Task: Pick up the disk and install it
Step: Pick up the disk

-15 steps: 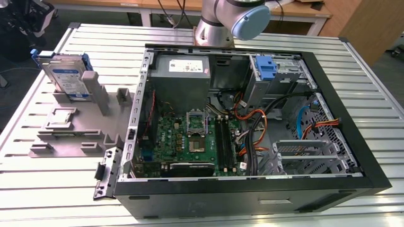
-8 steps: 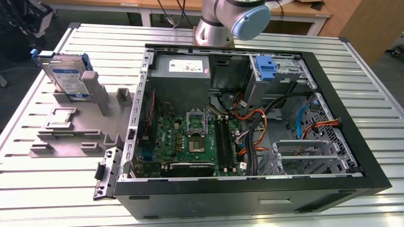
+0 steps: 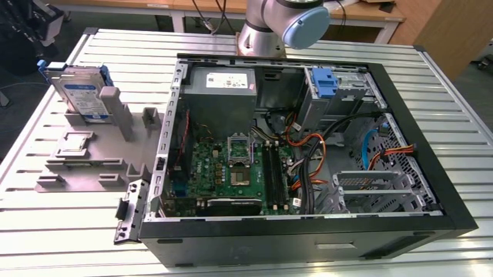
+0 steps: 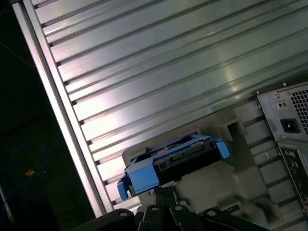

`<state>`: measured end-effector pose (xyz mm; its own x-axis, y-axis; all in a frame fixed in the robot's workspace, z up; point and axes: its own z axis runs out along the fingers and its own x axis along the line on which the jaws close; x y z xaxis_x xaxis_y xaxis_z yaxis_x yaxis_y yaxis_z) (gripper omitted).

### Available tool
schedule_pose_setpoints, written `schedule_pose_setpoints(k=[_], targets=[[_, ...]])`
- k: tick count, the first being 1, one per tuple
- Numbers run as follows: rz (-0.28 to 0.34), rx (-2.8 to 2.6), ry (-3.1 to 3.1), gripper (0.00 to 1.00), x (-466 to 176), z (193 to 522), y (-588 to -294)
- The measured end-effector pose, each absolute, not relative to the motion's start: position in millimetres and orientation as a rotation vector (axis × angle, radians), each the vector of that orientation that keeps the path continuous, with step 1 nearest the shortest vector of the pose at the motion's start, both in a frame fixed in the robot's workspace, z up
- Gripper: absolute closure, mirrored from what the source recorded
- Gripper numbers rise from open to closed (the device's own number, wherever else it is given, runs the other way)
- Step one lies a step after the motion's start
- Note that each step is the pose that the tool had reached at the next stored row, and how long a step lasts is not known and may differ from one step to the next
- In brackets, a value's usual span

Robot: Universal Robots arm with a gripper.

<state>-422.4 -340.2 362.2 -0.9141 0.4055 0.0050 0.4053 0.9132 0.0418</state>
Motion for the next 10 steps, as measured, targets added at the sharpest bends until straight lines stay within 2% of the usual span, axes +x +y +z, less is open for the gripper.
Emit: schedule_pose_setpoints(k=[10], targets=[[0.065,0.778,3.037,0.90,-422.4,361.9,-340.2]])
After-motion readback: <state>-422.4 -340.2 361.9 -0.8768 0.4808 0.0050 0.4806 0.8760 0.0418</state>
